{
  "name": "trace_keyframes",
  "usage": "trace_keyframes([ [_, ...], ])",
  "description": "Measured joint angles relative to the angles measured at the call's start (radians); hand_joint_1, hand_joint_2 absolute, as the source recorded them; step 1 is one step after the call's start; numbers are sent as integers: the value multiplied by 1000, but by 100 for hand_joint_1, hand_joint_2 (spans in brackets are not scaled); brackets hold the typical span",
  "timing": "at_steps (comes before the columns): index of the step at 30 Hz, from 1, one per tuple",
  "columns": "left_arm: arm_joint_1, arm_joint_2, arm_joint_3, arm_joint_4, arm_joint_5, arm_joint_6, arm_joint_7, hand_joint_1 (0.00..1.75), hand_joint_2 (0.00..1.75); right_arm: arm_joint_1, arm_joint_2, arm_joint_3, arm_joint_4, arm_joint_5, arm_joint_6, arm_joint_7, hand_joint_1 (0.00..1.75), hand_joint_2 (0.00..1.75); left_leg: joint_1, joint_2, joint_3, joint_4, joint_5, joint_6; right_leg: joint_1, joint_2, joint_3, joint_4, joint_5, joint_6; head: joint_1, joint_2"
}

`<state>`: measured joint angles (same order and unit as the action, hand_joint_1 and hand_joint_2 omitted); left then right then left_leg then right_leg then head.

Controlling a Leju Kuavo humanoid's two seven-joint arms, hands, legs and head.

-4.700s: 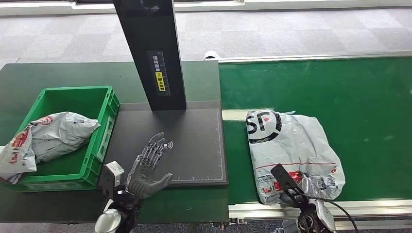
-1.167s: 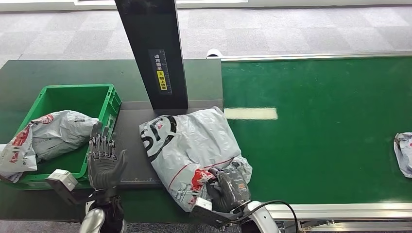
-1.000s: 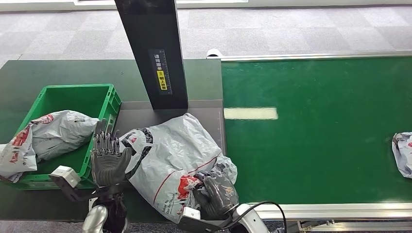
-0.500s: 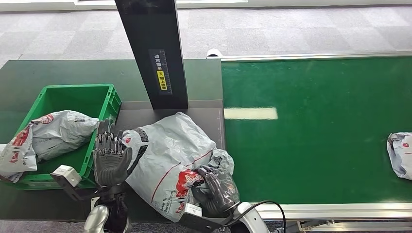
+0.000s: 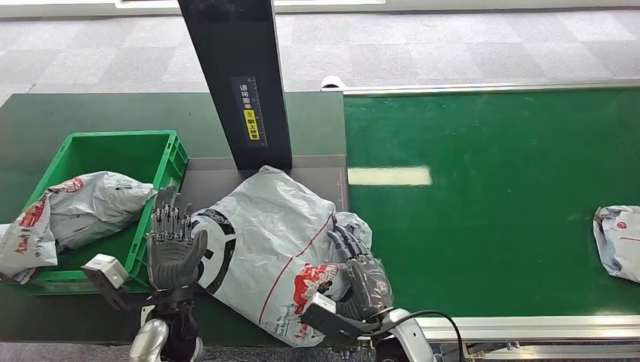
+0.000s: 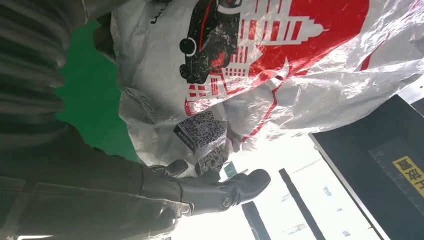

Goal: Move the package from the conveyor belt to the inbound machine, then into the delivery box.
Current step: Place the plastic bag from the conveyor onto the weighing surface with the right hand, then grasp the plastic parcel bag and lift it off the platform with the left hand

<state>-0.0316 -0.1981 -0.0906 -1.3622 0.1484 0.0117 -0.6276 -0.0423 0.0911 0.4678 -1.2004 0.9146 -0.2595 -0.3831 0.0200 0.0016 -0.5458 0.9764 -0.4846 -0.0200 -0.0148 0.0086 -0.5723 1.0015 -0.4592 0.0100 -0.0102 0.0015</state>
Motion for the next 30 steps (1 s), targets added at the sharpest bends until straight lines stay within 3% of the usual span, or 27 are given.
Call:
trace_keyframes([
  [6,1,0,4,0,-9,-9,5,0,175,5,-2,-14,0,-41,28,-13,0,175,0,0,0,0,0,0,0,0,0,0,0,0,0,0],
  [11,0,6,-10,5,-58,-65,31,0,175,28,-4,-47,-31,-274,179,-105,0,175,0,0,0,0,0,0,0,0,0,0,0,0,0,0],
  [17,-8,43,-92,68,-360,-137,152,0,175,56,-29,-141,-132,-498,313,-159,0,175,0,0,0,0,0,0,-1,0,0,0,0,0,0,0],
  [19,-15,52,-122,98,-492,-90,199,0,175,67,-38,-177,-162,-536,340,-165,0,175,-1,0,0,0,0,0,-1,0,0,0,0,0,0,0],
  [23,-48,71,-185,170,-862,96,359,0,175,93,-46,-220,-207,-567,378,-174,0,175,0,0,0,0,0,0,-1,0,0,0,0,0,0,0],
  [28,-78,74,-215,239,-1053,145,447,0,175,99,-47,-232,-220,-557,385,-175,0,175,0,0,1,0,0,0,0,0,1,0,0,0,0,0],
  [30,-82,74,-215,253,-1072,152,452,80,175,99,-46,-233,-220,-554,385,-175,0,175,0,0,2,0,0,0,0,0,2,0,0,0,0,0],
])
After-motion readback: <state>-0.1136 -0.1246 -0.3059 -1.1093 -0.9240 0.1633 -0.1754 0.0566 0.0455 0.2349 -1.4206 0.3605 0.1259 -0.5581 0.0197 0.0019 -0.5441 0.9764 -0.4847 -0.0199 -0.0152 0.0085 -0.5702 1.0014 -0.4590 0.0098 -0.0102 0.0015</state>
